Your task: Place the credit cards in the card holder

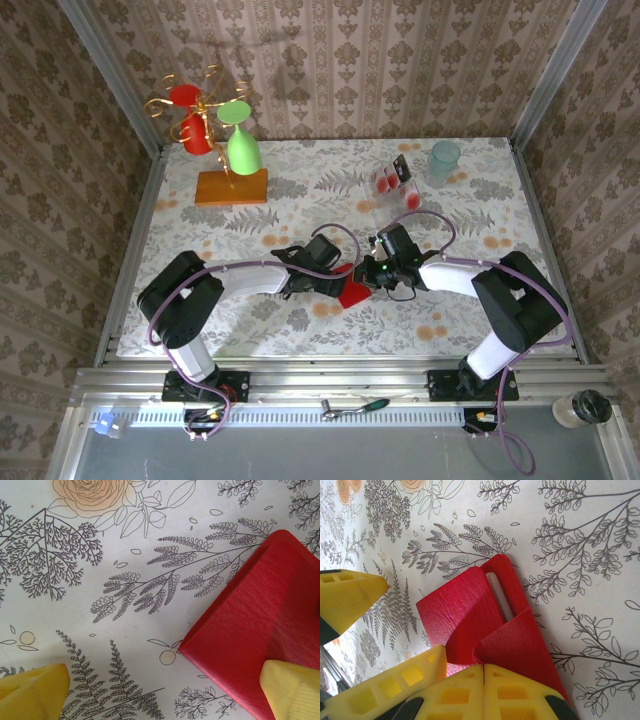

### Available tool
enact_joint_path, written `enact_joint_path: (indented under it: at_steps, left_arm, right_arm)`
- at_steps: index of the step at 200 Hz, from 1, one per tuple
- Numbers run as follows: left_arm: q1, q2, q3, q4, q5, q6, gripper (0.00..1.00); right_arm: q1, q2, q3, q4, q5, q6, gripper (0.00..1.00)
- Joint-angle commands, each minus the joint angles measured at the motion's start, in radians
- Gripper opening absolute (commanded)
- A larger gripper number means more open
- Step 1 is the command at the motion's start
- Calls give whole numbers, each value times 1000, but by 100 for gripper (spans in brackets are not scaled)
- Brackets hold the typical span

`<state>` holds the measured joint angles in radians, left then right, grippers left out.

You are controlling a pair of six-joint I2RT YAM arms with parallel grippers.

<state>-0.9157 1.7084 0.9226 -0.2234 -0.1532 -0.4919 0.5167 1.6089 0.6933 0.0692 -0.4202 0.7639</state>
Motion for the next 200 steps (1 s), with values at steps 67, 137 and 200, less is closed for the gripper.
enact_joint_path:
  at_steps: [67,137,200]
  left_arm:
    - [-6,42,-34,-37,-10,27,100]
    - [4,34,-19,-37,-5,32,100]
    - [70,-26,2,-40,26,45,100]
  right_arm:
    - [10,48,-70,-121,80,5,0]
    - [8,6,-11,-131,41,14,9]
    - [-20,-219,53,-295,80,0,46]
